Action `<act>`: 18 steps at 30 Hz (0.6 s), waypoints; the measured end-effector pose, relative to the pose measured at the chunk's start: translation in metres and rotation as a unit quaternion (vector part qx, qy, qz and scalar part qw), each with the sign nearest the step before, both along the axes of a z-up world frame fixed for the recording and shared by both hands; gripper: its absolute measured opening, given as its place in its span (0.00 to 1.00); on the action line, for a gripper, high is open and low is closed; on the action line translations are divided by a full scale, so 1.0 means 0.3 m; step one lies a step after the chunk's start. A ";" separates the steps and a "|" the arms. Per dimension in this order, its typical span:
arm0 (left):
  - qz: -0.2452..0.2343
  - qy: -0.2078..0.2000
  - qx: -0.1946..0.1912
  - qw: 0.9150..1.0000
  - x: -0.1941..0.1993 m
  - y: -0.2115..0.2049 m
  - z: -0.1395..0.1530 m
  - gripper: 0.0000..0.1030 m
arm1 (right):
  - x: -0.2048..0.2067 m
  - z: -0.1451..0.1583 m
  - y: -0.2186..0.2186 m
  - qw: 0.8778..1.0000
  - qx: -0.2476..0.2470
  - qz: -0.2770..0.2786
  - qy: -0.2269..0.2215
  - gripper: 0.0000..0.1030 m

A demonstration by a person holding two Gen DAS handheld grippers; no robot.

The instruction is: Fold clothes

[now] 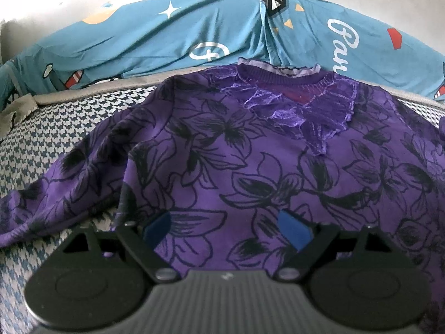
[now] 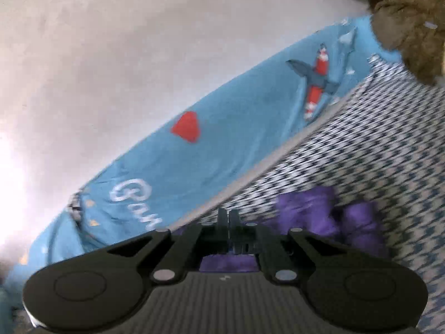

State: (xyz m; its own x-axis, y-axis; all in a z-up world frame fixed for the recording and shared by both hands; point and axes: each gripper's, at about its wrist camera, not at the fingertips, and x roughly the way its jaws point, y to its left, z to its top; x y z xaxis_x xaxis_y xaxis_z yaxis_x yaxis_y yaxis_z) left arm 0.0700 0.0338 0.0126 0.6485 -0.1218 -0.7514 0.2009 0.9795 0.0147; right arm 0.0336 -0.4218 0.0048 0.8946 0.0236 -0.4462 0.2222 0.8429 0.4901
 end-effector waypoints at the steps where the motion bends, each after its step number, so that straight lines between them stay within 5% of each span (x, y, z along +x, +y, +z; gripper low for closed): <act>1: 0.001 0.001 -0.001 1.000 0.001 0.001 0.000 0.86 | 0.001 -0.006 -0.014 1.000 -0.005 -0.011 0.007 0.08; 6: -0.003 0.008 -0.008 1.000 0.005 -0.007 -0.002 0.87 | 0.018 -0.070 -0.087 0.998 0.000 -0.043 0.052 0.37; 14: -0.007 0.010 -0.002 1.000 0.004 -0.014 -0.009 0.87 | 0.061 -0.158 -0.080 0.995 -0.016 -0.041 0.091 0.56; 18: -0.005 0.014 -0.003 1.000 0.009 -0.009 -0.012 0.87 | 0.085 -0.170 -0.047 0.991 -0.069 -0.039 0.104 0.57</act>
State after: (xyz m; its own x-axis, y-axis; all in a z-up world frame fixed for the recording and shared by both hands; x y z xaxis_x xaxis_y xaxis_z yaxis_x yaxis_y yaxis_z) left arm 0.0726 0.0311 0.0091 0.6259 -0.1335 -0.7684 0.2113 0.9774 0.0023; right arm 0.0591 -0.4357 -0.0463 0.7796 -0.1158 -0.6155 0.3727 0.8755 0.3075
